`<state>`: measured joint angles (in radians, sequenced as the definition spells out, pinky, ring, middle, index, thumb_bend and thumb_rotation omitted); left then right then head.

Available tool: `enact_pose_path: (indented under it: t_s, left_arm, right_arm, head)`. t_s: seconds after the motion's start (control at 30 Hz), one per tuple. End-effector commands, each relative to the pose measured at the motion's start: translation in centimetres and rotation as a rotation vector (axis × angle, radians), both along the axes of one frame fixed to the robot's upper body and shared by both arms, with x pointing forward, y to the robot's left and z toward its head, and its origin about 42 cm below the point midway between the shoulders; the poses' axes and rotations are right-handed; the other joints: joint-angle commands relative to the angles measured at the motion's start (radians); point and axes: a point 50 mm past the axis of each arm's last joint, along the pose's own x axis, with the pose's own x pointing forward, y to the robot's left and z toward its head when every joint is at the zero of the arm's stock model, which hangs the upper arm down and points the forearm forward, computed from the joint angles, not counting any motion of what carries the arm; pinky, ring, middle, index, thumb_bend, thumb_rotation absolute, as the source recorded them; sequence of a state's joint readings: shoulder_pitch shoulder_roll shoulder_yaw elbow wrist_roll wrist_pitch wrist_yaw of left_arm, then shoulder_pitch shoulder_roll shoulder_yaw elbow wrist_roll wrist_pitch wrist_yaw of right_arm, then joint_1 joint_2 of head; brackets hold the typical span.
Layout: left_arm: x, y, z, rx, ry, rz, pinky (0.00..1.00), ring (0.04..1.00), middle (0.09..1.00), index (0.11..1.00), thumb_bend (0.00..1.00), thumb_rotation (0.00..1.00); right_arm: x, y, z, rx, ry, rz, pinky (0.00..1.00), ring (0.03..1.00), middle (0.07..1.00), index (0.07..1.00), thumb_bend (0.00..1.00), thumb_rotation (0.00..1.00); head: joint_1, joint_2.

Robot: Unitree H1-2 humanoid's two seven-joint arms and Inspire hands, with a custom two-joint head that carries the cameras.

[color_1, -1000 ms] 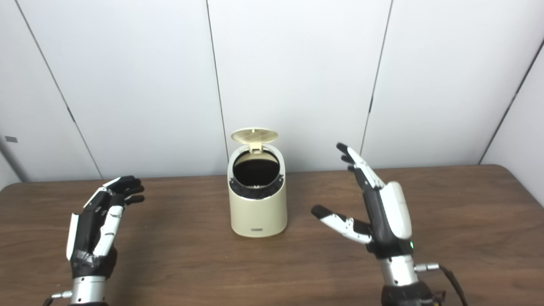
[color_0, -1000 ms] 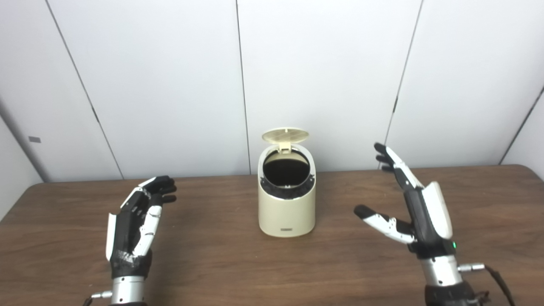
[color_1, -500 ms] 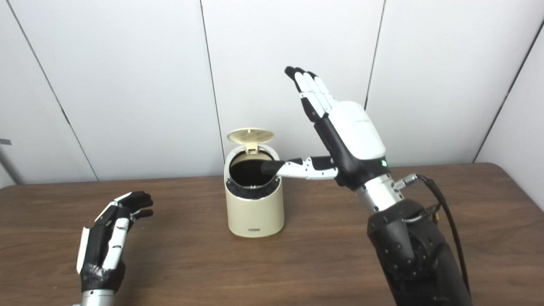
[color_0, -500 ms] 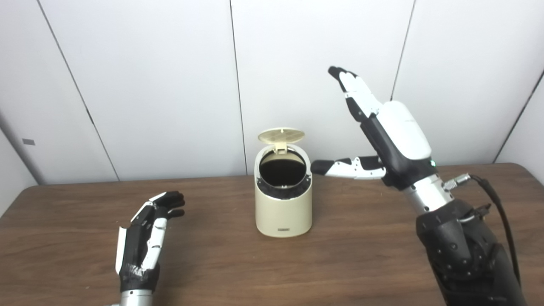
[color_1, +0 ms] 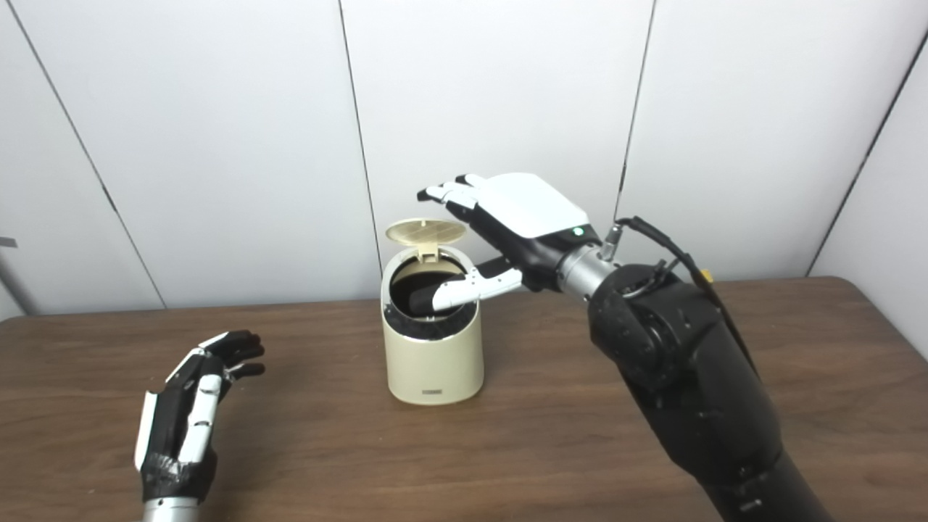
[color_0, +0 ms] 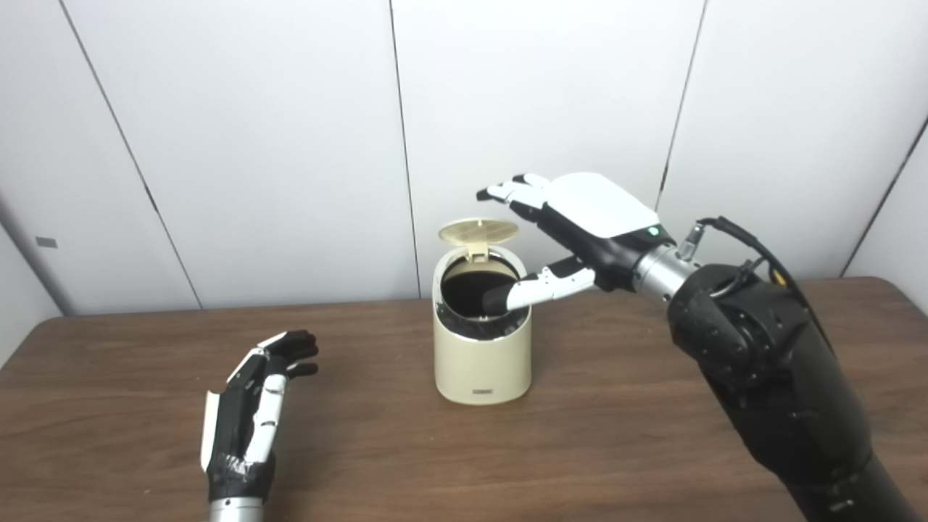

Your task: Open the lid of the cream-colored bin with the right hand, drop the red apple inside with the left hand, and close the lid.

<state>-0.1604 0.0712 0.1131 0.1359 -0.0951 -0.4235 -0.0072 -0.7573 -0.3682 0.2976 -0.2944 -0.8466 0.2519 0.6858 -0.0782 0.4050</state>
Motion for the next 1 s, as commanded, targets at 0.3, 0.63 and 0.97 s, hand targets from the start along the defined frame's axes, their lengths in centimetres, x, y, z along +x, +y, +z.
enact_pose_path:
  t_s: [0.3, 0.63, 0.97]
  left_arm:
    - [-0.1, -0.1, 1.4, 0.017, -0.074, 0.011, 0.66, 0.719, 0.726, 0.706, 0.35, 0.71]
    - [-0.2, -0.2, 1.4, 0.022, -0.074, 0.009, 0.67, 0.719, 0.724, 0.705, 0.37, 0.71]
    - [0.0, -0.1, 1.5, 0.022, -0.076, 0.006, 0.66, 0.717, 0.72, 0.7, 0.35, 0.69]
  right_arm:
    - [2.4, 1.7, 1.9, -0.048, 0.059, -0.019, 0.92, 0.953, 0.887, 0.872, 0.97, 1.0]
    - [3.0, 1.8, 1.8, -0.041, 0.097, -0.034, 0.98, 0.978, 0.891, 0.87, 0.98, 1.0]
    - [1.7, 1.3, 1.8, -0.025, 0.11, 0.006, 0.91, 0.933, 0.841, 0.799, 0.93, 1.0]
  head:
    - [0.007, 0.004]
    - [0.006, 0.005]
    - [0.002, 0.008]
